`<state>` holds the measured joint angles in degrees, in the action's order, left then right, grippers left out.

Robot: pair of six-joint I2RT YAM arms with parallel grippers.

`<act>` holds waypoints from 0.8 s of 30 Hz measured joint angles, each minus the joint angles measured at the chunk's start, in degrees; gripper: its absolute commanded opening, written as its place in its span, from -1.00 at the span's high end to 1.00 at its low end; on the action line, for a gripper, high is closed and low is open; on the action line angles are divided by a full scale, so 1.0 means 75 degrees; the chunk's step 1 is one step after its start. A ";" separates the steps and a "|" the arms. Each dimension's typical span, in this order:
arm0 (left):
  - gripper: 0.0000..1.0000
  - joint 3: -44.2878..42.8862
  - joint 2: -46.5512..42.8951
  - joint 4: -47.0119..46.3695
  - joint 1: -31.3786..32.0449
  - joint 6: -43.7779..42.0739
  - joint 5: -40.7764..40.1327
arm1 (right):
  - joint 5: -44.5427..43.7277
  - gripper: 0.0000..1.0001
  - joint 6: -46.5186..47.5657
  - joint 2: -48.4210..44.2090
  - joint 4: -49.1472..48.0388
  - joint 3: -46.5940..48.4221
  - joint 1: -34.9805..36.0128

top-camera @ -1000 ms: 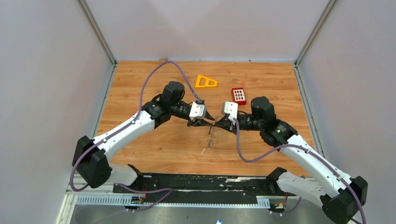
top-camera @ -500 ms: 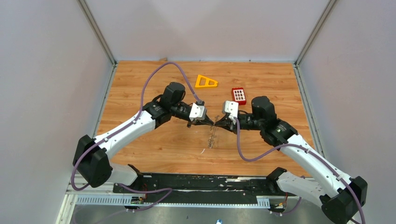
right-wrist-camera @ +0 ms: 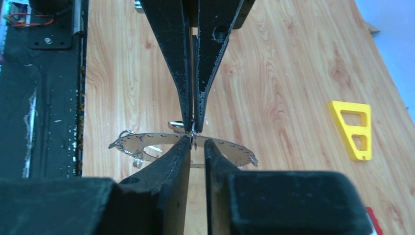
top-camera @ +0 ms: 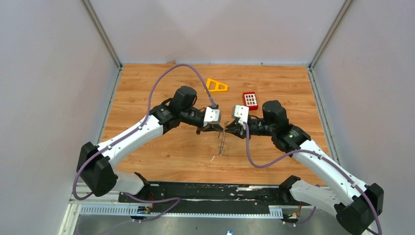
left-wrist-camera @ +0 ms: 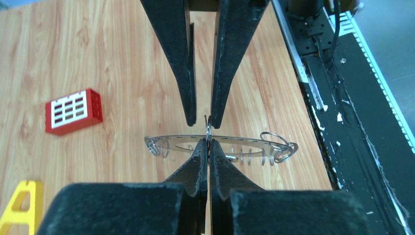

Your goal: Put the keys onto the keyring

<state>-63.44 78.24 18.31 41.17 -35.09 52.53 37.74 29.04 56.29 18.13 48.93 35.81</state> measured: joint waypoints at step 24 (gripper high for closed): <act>1.00 -0.1734 0.0268 0.3258 0.0571 0.1335 -0.2576 | 0.0469 0.21 0.0055 0.0044 -0.0003 0.0233 -0.0050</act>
<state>-76.44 80.25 42.74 45.45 -25.08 33.21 41.25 29.45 56.62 18.11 50.68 35.44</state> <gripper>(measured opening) 0.008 0.403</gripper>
